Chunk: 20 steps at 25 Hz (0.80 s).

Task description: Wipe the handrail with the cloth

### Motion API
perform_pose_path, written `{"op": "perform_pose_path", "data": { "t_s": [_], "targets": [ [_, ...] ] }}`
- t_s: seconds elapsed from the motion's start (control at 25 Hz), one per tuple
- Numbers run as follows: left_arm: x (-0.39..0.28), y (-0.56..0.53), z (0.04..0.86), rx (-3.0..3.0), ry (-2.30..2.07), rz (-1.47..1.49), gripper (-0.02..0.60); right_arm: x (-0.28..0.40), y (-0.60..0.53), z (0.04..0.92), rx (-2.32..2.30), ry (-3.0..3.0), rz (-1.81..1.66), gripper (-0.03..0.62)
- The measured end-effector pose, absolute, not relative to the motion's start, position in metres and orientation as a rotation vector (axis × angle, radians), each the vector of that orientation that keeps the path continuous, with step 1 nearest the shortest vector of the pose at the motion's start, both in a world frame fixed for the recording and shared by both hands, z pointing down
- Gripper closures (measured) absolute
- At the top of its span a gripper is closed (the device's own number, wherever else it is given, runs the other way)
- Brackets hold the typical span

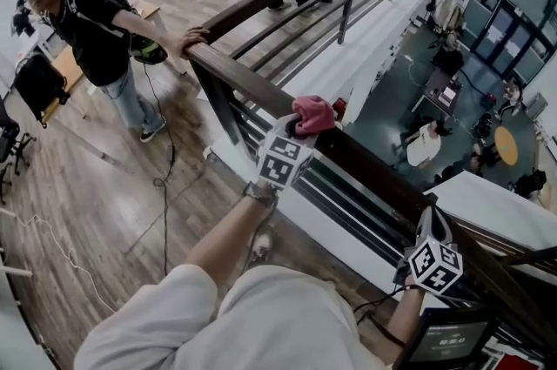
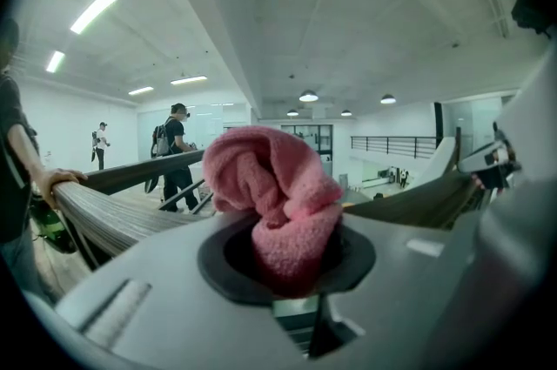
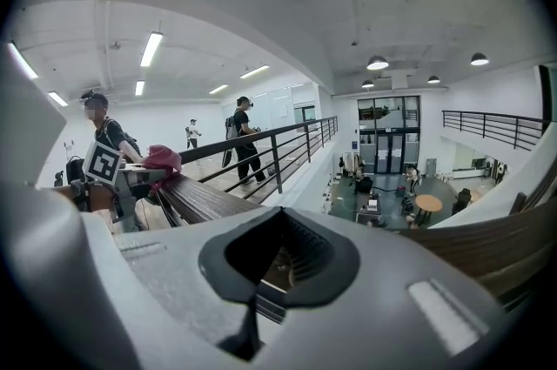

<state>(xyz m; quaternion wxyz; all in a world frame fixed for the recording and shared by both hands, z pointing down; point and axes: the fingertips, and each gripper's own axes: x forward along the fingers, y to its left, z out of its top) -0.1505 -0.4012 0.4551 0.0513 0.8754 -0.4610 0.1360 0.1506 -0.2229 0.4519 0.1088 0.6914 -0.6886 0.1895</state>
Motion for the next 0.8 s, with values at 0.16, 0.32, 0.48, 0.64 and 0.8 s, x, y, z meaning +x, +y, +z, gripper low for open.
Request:
{"op": "perform_pose_path", "data": {
  "t_s": [0.16, 0.32, 0.48, 0.64, 0.8],
  "targets": [
    [-0.130, -0.386, 0.459, 2.659, -1.340, 0.447, 0.495, 0.155, -0.220, 0.450, 2.025, -2.048, 0.551, 0.592],
    [-0.124, -0.382, 0.460, 2.656, -1.357, 0.444, 0.495, 0.164, -0.219, 0.440, 2.047, -2.065, 0.514, 0.592],
    [-0.114, -0.375, 0.459, 2.654, -1.363, 0.450, 0.495, 0.177, -0.215, 0.434, 2.075, -2.072, 0.484, 0.592],
    [-0.101, -0.366, 0.461, 2.648, -1.361, 0.457, 0.495, 0.194, -0.209, 0.432, 2.085, -2.045, 0.452, 0.592],
    [-0.091, -0.359, 0.459, 2.639, -1.374, 0.449, 0.495, 0.204, -0.200, 0.430, 2.055, -2.066, 0.465, 0.592]
  ]
}}
